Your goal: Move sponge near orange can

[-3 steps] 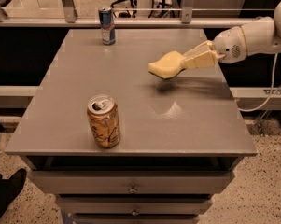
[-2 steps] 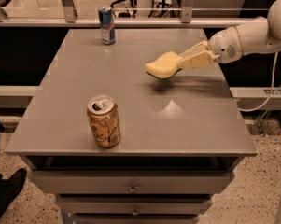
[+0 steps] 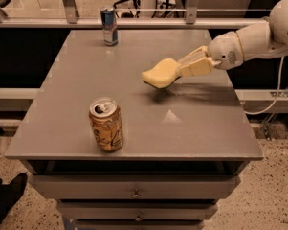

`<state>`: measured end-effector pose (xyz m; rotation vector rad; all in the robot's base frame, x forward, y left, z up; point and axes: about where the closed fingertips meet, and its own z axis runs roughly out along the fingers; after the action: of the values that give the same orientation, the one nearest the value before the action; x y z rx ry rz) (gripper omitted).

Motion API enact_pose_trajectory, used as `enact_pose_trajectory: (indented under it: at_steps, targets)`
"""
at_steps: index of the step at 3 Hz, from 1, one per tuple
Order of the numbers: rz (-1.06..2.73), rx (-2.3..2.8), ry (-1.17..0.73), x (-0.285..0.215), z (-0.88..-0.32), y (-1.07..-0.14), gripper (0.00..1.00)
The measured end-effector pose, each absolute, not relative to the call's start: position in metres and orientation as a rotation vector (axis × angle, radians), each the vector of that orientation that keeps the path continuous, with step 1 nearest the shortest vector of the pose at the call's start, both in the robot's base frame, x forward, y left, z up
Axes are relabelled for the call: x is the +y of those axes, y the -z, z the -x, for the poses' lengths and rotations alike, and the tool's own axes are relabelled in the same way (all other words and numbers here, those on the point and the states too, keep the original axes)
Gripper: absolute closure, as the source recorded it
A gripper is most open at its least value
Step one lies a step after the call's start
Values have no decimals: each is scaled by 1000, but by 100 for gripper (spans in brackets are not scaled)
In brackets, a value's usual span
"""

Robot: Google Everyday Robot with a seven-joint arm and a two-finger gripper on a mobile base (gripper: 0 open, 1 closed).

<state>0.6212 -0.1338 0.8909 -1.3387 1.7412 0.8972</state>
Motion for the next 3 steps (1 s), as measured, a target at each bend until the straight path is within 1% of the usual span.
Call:
enact_pose_trajectory:
  at_steps: [1, 3]
  targets:
    - [1393, 1727, -911, -114, -586, -883, 100]
    - [1409, 1712, -975, -94, -545, -876, 100]
